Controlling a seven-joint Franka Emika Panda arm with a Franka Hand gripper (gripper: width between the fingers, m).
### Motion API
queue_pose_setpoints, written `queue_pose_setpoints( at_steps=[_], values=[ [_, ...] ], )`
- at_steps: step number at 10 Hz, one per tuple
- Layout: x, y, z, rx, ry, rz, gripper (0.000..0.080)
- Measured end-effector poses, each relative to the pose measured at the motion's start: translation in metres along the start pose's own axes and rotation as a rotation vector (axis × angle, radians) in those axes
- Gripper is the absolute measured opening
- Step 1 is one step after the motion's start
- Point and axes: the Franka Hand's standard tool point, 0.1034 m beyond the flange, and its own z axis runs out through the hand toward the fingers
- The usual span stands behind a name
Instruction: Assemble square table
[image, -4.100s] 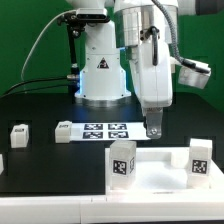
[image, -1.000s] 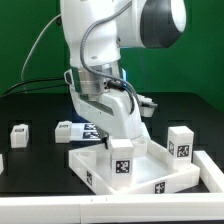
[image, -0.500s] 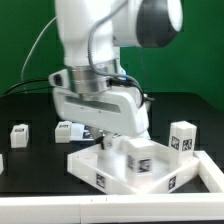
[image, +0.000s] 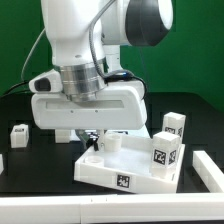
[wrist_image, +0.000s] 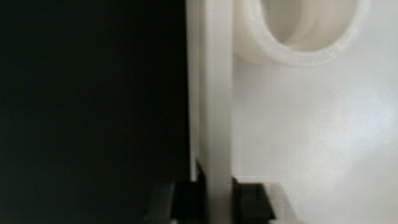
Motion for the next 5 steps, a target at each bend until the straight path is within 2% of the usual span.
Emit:
queue_pose_setpoints(
  at_steps=[1, 2, 3, 5],
  values=[
    [0.017, 0.006, -0.003, 0.002, -0.017, -0.175, 0.0054],
    [0.041, 0.01, -0.008, -0.005, -0.016, -0.35, 0.0054],
    [0.054, 0.012, -0.01, 0.004, -0.023, -0.556, 0.0054],
    [0.053, 0.016, -0.007, -0.01, -0.024, -0.638, 0.0054]
  ],
)
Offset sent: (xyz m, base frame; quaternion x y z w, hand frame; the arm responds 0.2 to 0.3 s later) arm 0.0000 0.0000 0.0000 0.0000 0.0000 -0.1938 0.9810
